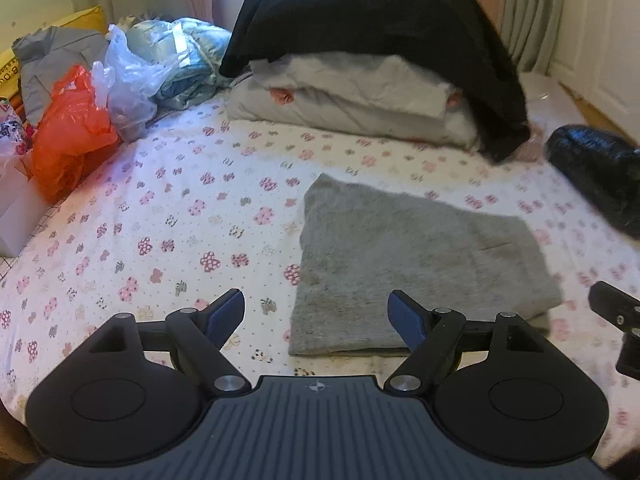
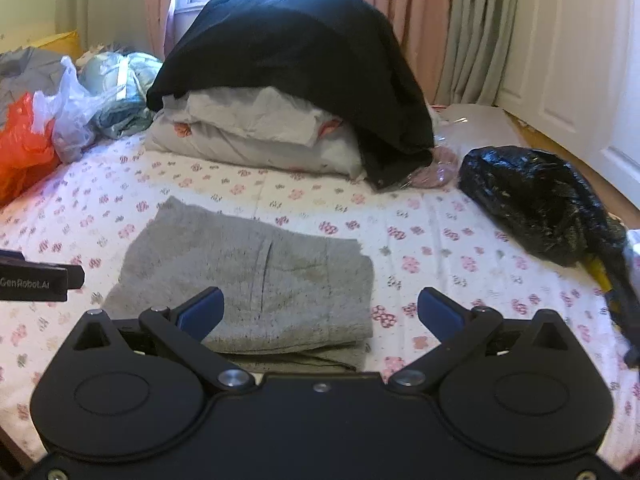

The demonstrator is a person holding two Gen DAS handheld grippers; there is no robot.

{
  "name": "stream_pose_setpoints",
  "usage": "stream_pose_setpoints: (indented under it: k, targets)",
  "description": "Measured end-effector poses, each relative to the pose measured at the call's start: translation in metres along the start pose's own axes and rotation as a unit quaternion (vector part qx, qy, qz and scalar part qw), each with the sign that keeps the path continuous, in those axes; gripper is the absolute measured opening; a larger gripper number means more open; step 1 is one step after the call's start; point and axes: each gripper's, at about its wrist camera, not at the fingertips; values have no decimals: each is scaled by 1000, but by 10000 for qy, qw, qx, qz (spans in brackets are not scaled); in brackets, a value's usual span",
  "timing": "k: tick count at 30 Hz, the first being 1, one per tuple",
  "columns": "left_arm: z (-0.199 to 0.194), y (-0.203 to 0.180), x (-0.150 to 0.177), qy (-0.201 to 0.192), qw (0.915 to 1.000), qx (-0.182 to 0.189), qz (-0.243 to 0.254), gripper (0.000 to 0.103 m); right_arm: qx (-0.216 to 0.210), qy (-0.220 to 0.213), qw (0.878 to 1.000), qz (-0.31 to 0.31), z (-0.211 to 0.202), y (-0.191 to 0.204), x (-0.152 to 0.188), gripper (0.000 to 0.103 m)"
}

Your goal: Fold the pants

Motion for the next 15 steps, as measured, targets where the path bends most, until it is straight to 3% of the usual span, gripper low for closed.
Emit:
stream_pose_setpoints:
  k: [4, 8, 15]
  targets:
    - [-24, -3, 0, -227, 9997, -39, 91, 78, -118, -20, 9997, 208, -26, -4, -6, 102]
    - [-41, -8, -1, -376, 9990, 189, 180, 78, -129, -168, 9998, 67, -42, 3, -10, 102]
    - [-57, -10, -2, -589, 9979, 226, 145, 79, -141, -299, 9994, 31, -57, 7, -16, 102]
Point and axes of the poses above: each gripper's, at about its wrist camera, not at the fingertips, and z roughly the way its jaws point, y to its left, x to its underside, and after that the axes turned 10 degrees about y, right-handed
